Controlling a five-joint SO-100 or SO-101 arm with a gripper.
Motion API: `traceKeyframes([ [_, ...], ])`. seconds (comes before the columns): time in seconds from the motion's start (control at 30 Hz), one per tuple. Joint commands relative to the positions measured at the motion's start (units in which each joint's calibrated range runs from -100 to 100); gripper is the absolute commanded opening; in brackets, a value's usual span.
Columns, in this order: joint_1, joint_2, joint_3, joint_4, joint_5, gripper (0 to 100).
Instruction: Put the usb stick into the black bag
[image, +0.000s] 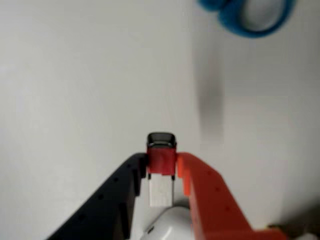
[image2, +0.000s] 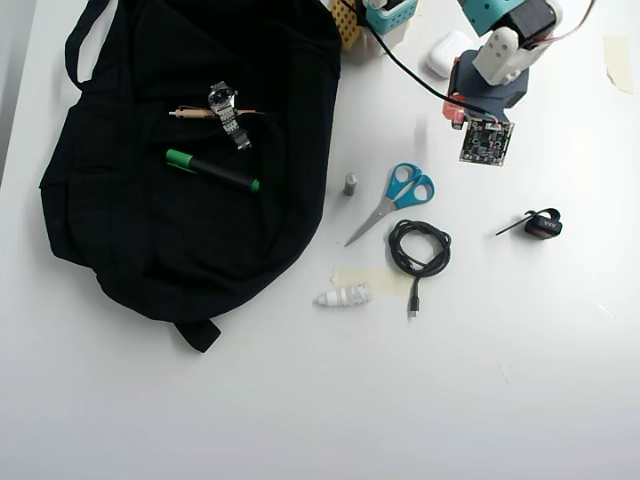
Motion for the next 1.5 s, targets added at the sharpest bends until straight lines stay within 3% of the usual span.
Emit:
traceKeyframes([
  [0.0, 3.12, -4.70, -2.28, 1.05, 2.91, 2],
  [0.4, 17.33, -12.67, -3.27, 1.74, 11.57, 2],
  [0.73, 36.70, -17.65, -10.91, 7.08, 20.80, 2],
  [1.1, 53.38, -17.81, -11.45, 4.07, 24.36, 2],
  [1.33, 65.72, -16.65, -10.19, -7.04, 24.15, 2],
  [1.47, 73.87, -16.65, 0.23, -22.98, 23.89, 2],
])
